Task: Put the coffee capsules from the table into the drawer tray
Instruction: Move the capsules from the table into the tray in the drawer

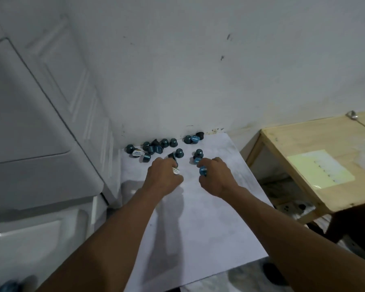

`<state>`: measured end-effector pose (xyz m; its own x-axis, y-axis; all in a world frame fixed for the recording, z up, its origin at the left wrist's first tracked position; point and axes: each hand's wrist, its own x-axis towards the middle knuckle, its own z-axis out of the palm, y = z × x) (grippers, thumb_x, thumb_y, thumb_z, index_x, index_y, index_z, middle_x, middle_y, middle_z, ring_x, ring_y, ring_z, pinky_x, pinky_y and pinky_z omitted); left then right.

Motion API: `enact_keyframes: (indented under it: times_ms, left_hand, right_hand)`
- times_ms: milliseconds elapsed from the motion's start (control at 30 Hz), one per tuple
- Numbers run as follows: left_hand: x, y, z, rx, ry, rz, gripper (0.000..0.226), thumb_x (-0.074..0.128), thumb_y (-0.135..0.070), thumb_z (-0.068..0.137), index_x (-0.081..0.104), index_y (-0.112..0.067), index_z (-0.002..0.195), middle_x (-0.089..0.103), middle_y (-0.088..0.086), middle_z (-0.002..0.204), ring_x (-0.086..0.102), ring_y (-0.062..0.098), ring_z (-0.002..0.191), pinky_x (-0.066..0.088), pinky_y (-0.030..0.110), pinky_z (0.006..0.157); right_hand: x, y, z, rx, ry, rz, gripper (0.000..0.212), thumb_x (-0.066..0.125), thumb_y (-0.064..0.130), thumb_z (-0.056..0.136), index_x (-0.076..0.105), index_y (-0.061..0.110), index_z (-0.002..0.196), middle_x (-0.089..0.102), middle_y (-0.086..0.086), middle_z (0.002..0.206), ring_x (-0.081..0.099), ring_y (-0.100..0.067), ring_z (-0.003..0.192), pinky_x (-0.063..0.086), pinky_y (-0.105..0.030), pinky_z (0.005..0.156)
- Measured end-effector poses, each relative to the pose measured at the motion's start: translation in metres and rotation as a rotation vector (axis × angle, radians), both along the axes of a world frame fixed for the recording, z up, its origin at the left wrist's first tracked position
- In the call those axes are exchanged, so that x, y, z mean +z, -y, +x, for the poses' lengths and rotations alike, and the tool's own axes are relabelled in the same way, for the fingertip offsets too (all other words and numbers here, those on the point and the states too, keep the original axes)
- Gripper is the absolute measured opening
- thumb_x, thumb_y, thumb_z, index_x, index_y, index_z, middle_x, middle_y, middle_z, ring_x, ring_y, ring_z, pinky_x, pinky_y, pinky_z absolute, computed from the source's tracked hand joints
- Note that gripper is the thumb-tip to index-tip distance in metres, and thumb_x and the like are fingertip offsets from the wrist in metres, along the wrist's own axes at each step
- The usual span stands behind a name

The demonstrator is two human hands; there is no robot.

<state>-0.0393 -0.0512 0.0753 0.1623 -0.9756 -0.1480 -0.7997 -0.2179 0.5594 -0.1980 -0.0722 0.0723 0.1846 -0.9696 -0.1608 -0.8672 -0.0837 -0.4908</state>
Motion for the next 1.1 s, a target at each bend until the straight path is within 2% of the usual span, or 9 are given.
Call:
enact_keyframes:
  times_ms: [167, 300, 500, 567, 700, 833, 933, 1033, 1100]
  left_hand:
    - [0.022, -0.055, -0.015, 0.033, 0.032, -0.100, 0.036, 0.073, -0.019, 0.074, 0.066, -0.021, 0.110, 0.062, 0.003, 0.108, 0.060, 0.022, 0.093, 0.046, 0.027, 0.074]
    - [0.033, -0.106, -0.023, 0.077, 0.002, -0.159, 0.041, 0.079, -0.017, 0.072, 0.066, -0.020, 0.111, 0.062, 0.007, 0.108, 0.061, 0.024, 0.094, 0.051, 0.032, 0.082]
    - [0.051, -0.177, -0.018, 0.101, -0.010, -0.210, 0.043, 0.080, -0.019, 0.073, 0.064, -0.022, 0.113, 0.058, 0.006, 0.109, 0.057, 0.021, 0.096, 0.043, 0.025, 0.075]
    - [0.057, -0.197, -0.007, 0.125, -0.018, -0.246, 0.043, 0.079, -0.022, 0.074, 0.064, -0.022, 0.115, 0.059, 0.006, 0.111, 0.057, 0.020, 0.098, 0.041, 0.022, 0.075]
    - [0.063, -0.234, 0.030, 0.195, -0.024, -0.276, 0.051, 0.080, -0.019, 0.073, 0.061, -0.023, 0.120, 0.063, 0.001, 0.118, 0.059, 0.019, 0.104, 0.045, 0.026, 0.086]
    - [0.070, -0.270, 0.083, 0.224, 0.038, -0.293, 0.039, 0.080, -0.016, 0.072, 0.067, -0.020, 0.108, 0.066, 0.003, 0.109, 0.061, 0.021, 0.097, 0.049, 0.034, 0.086]
    - [0.070, -0.295, 0.133, 0.253, 0.076, -0.302, 0.037, 0.079, -0.016, 0.072, 0.067, -0.020, 0.107, 0.066, 0.004, 0.109, 0.060, 0.023, 0.101, 0.049, 0.035, 0.089]
    - [0.067, -0.318, 0.186, 0.257, 0.076, -0.273, 0.043, 0.078, -0.022, 0.075, 0.064, -0.021, 0.116, 0.063, 0.002, 0.120, 0.058, 0.020, 0.108, 0.044, 0.030, 0.096]
    - [0.064, -0.328, 0.218, 0.242, 0.077, -0.254, 0.044, 0.077, -0.025, 0.077, 0.063, -0.022, 0.119, 0.063, 0.000, 0.122, 0.058, 0.017, 0.108, 0.042, 0.025, 0.093]
  right_hand:
    - [0.021, -0.047, -0.027, 0.047, 0.007, -0.084, 0.047, 0.063, 0.014, 0.082, 0.051, 0.019, 0.127, 0.057, -0.011, 0.120, 0.055, -0.028, 0.105, 0.047, -0.033, 0.087]
    - [0.035, -0.089, -0.040, 0.097, 0.039, -0.156, 0.043, 0.065, 0.010, 0.079, 0.057, 0.015, 0.121, 0.060, -0.014, 0.116, 0.055, -0.029, 0.104, 0.050, -0.036, 0.087]
    - [0.054, -0.148, -0.020, 0.191, 0.108, -0.195, 0.041, 0.068, 0.020, 0.080, 0.057, 0.020, 0.120, 0.062, -0.012, 0.113, 0.058, -0.028, 0.099, 0.050, -0.036, 0.085]
    - [0.060, -0.164, -0.001, 0.225, 0.143, -0.218, 0.047, 0.069, 0.020, 0.080, 0.053, 0.018, 0.124, 0.062, -0.010, 0.117, 0.059, -0.027, 0.104, 0.050, -0.037, 0.088]
    - [0.069, -0.195, 0.043, 0.303, 0.148, -0.232, 0.046, 0.068, 0.016, 0.081, 0.054, 0.017, 0.125, 0.061, -0.011, 0.119, 0.057, -0.028, 0.106, 0.047, -0.035, 0.088]
    - [0.075, -0.218, 0.097, 0.372, 0.139, -0.254, 0.043, 0.066, 0.009, 0.080, 0.058, 0.016, 0.121, 0.059, -0.013, 0.111, 0.057, -0.029, 0.099, 0.045, -0.032, 0.080]
    - [0.076, -0.238, 0.147, 0.371, 0.162, -0.237, 0.041, 0.069, 0.010, 0.077, 0.058, 0.017, 0.116, 0.057, -0.013, 0.107, 0.056, -0.029, 0.095, 0.044, -0.031, 0.077]
    - [0.070, -0.259, 0.199, 0.370, 0.190, -0.236, 0.038, 0.068, 0.012, 0.079, 0.059, 0.018, 0.115, 0.058, -0.014, 0.108, 0.057, -0.028, 0.096, 0.044, -0.030, 0.078]
    - [0.064, -0.272, 0.230, 0.363, 0.190, -0.214, 0.040, 0.067, 0.012, 0.081, 0.057, 0.018, 0.119, 0.060, -0.013, 0.112, 0.058, -0.028, 0.098, 0.043, -0.027, 0.078]
